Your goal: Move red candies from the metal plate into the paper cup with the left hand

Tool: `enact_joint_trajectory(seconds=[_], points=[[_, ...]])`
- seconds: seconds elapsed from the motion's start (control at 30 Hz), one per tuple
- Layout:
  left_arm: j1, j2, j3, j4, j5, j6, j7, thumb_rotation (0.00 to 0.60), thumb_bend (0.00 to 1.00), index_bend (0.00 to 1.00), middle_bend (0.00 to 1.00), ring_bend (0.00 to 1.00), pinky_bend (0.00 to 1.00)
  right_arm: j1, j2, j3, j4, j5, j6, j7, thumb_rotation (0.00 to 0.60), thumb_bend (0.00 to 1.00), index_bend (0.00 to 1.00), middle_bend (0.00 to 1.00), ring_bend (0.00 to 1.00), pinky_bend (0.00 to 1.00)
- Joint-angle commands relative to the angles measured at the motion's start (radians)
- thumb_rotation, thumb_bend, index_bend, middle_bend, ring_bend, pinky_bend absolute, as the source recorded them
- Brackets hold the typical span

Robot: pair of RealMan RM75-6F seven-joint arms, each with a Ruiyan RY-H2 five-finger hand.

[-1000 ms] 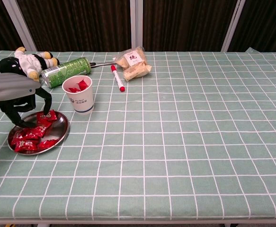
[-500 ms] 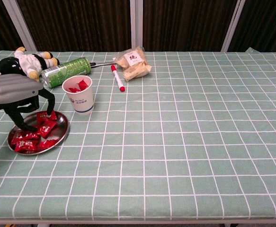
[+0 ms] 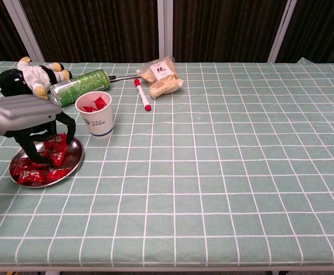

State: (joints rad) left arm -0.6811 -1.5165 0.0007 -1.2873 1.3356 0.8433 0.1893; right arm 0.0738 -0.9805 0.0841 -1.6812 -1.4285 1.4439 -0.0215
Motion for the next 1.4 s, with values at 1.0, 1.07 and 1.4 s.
enact_joint_trajectory(seconds=[1.0, 1.07, 1.4], points=[[-0.021, 0.004, -0.013, -0.007, -0.05, -0.067, 0.029, 0.6, 0.21, 0.53, 1.0, 0.96, 1.0, -0.003, 0.004, -0.001, -0.008, 0.004, 0.0, -0.007, 0.6, 0.09, 0.0, 0.12, 0.03, 0.17], [-0.02, 0.0, -0.013, -0.004, -0.053, -0.067, 0.026, 0.6, 0.22, 0.55, 1.0, 0.96, 1.0, -0.004, 0.004, -0.001, -0.008, 0.003, 0.001, -0.008, 0.6, 0.09, 0.0, 0.12, 0.03, 0.17], [-0.002, -0.013, -0.018, 0.012, -0.026, -0.028, -0.035, 0.6, 0.33, 0.64, 1.0, 0.96, 1.0, -0.005, 0.008, -0.002, -0.017, 0.0, 0.004, -0.012, 0.6, 0.09, 0.0, 0.12, 0.03, 0.17]])
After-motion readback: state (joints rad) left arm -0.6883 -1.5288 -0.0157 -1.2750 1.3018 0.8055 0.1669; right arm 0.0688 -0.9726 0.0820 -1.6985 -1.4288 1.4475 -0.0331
